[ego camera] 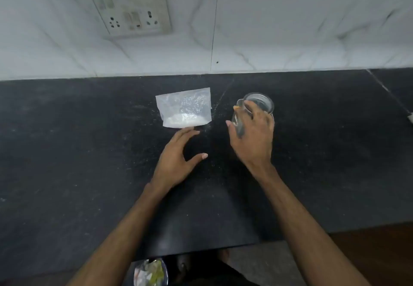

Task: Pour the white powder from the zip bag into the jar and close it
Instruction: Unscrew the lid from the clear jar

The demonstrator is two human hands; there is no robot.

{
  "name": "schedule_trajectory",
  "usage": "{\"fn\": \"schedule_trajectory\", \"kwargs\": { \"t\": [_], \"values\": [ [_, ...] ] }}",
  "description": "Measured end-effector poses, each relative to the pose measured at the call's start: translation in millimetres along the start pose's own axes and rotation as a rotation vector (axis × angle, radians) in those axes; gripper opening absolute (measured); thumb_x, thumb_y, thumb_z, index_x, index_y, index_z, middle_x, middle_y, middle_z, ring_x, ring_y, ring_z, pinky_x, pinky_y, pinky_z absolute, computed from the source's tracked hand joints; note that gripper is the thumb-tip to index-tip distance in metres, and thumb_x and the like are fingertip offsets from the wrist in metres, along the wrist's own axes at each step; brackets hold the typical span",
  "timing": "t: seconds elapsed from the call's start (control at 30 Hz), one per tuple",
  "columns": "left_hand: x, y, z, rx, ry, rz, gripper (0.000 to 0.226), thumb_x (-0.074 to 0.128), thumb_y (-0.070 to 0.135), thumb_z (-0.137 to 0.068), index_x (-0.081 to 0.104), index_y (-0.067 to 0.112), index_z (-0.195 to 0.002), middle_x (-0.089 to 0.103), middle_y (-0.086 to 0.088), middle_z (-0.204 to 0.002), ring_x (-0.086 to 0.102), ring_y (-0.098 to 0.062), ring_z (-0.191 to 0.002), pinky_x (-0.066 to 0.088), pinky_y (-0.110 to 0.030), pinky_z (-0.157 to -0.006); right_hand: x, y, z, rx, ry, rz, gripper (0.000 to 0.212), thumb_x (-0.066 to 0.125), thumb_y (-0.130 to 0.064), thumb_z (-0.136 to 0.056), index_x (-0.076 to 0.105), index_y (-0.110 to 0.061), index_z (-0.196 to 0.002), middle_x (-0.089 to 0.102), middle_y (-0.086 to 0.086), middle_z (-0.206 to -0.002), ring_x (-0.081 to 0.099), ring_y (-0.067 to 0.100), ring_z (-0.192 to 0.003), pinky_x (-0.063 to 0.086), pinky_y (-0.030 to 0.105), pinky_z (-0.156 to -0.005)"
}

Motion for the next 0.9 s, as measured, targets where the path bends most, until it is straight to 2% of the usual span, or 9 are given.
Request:
{"fn": "schedule_trajectory", "kwargs": {
  "t": [0.07,0.13,0.2,0.37,0.5,0.6,0.7,0.8,0.9],
  "values": [
    [11,8,-7,-0.035,0.032,0.12,0.054,0.081,0.033,-0.077,0.06,0.026,-0.126,0.056,0.011,-0.135,0.057,-0.003,-0.116,0.051,-0.031,-0.099,-4,15,-13,0.06,0.022,-0.037,0.045,0.063,-0.04,-0.09,0.061,-0.016,-0.128,0.049,0.01,-0.145,0.044,0.027,-0.136,0.03,0.047,-0.114],
    [23,21,-11,-0.062,0.047,0.178,0.051,0.083,0.027,-0.076,0.061,0.029,-0.122,0.059,0.013,-0.128,0.06,-0.002,-0.109,0.054,-0.03,-0.092,-5,32,-25,0.146,-0.079,-0.042,0.053,0.062,-0.045,-0.091,0.055,-0.018,-0.136,0.036,0.01,-0.156,0.028,0.029,-0.147,0.025,0.049,-0.117],
    [37,32,-20,-0.065,0.05,0.196,0.055,0.084,0.023,-0.075,0.059,0.032,-0.124,0.059,0.013,-0.128,0.06,-0.001,-0.109,0.054,-0.03,-0.091,-1,41,-34,0.171,-0.173,-0.067,0.061,0.059,-0.049,-0.092,0.047,-0.019,-0.143,0.028,0.008,-0.161,0.019,0.029,-0.15,0.026,0.05,-0.117],
    [54,50,-57,-0.056,0.002,0.186,0.084,0.088,0.022,-0.069,0.044,0.027,-0.14,0.047,0.007,-0.142,0.05,-0.009,-0.125,0.05,-0.036,-0.101,3,45,-36,0.132,-0.118,-0.072,0.055,0.061,-0.048,-0.089,0.054,-0.022,-0.137,0.041,0.007,-0.15,0.036,0.028,-0.138,0.046,0.046,-0.103],
    [53,48,-66,-0.066,-0.011,0.181,0.102,0.092,0.031,-0.06,0.035,0.028,-0.145,0.041,0.011,-0.147,0.041,-0.007,-0.134,0.041,-0.037,-0.11,10,30,-28,0.096,-0.082,-0.114,0.056,0.066,-0.051,-0.081,0.06,-0.023,-0.129,0.048,0.006,-0.143,0.044,0.028,-0.128,0.05,0.044,-0.097],
    [46,39,-57,-0.043,-0.025,0.272,0.098,0.088,0.022,-0.061,0.033,0.04,-0.141,0.049,0.017,-0.14,0.051,-0.007,-0.128,0.047,-0.038,-0.105,16,6,-19,0.077,-0.077,-0.156,0.056,0.068,-0.054,-0.078,0.06,-0.027,-0.127,0.049,0.003,-0.139,0.045,0.025,-0.124,0.049,0.038,-0.094],
    [37,26,-46,-0.056,0.021,0.334,0.085,0.079,0.01,-0.068,0.041,0.026,-0.143,0.057,0.008,-0.136,0.057,-0.01,-0.123,0.051,-0.043,-0.099,22,-23,-10,0.042,-0.077,-0.212,0.059,0.07,-0.054,-0.075,0.062,-0.026,-0.125,0.05,0.002,-0.134,0.046,0.023,-0.118,0.047,0.036,-0.094],
    [22,8,-43,-0.133,0.103,0.276,0.087,0.079,0.022,-0.066,0.04,0.021,-0.144,0.057,0.004,-0.132,0.057,-0.009,-0.12,0.05,-0.037,-0.1,24,-41,-13,0.002,-0.144,-0.2,0.068,0.072,-0.06,-0.069,0.057,-0.028,-0.127,0.048,-0.001,-0.129,0.046,0.022,-0.114,0.045,0.035,-0.092],
    [9,-5,-45,-0.121,0.02,0.228,0.098,0.088,0.043,-0.048,0.048,0.022,-0.135,0.052,0.001,-0.127,0.054,-0.007,-0.118,0.05,-0.028,-0.095,20,-49,-27,-0.111,-0.346,-0.142,0.081,0.073,-0.065,-0.066,0.048,-0.031,-0.136,0.043,-0.002,-0.129,0.042,0.021,-0.115,0.039,0.037,-0.097]
  ]
}}
Point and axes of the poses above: each hand's wrist, its own z-axis away from the middle knuckle, its own x-axis out of the palm, y = z × x, the point moved 1 cm from there along -z, towards the middle knuckle
